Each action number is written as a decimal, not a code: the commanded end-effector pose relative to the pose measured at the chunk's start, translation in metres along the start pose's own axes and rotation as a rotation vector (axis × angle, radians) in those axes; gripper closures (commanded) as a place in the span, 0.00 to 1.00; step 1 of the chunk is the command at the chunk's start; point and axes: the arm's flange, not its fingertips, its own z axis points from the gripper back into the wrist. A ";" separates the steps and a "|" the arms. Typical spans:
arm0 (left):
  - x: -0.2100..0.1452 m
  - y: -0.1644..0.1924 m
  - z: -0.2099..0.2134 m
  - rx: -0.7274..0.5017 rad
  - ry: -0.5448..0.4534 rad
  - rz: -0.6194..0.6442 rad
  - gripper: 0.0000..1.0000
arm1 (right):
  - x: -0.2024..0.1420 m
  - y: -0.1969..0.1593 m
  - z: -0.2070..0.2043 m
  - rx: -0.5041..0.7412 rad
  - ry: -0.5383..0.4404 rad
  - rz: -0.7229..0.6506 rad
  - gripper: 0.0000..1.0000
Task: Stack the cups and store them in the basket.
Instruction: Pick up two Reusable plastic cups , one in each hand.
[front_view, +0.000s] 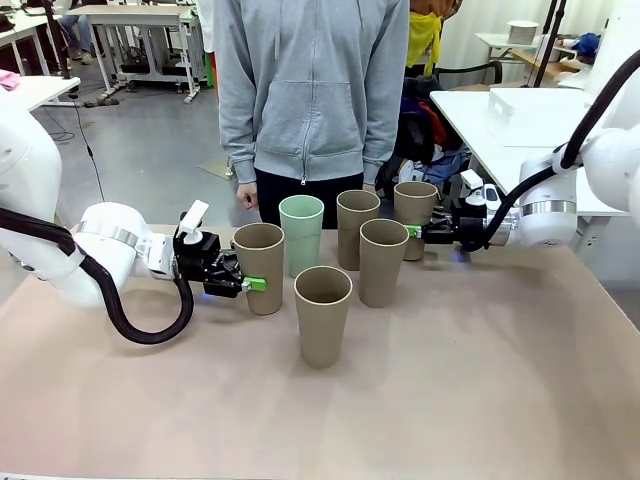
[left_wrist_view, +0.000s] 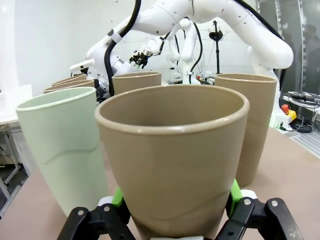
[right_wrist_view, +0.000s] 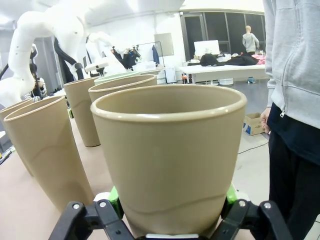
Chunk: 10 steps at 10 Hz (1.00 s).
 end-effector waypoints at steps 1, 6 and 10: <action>0.010 -0.002 0.009 0.018 -0.032 -0.013 0.25 | 0.005 0.001 0.007 0.004 0.006 -0.026 0.43; 0.010 0.001 0.017 0.018 -0.024 -0.016 0.78 | 0.000 0.000 0.008 0.005 -0.002 -0.001 0.63; 0.064 -0.063 0.029 0.111 -0.052 -0.042 0.15 | 0.029 0.085 0.037 -0.023 -0.097 0.112 0.16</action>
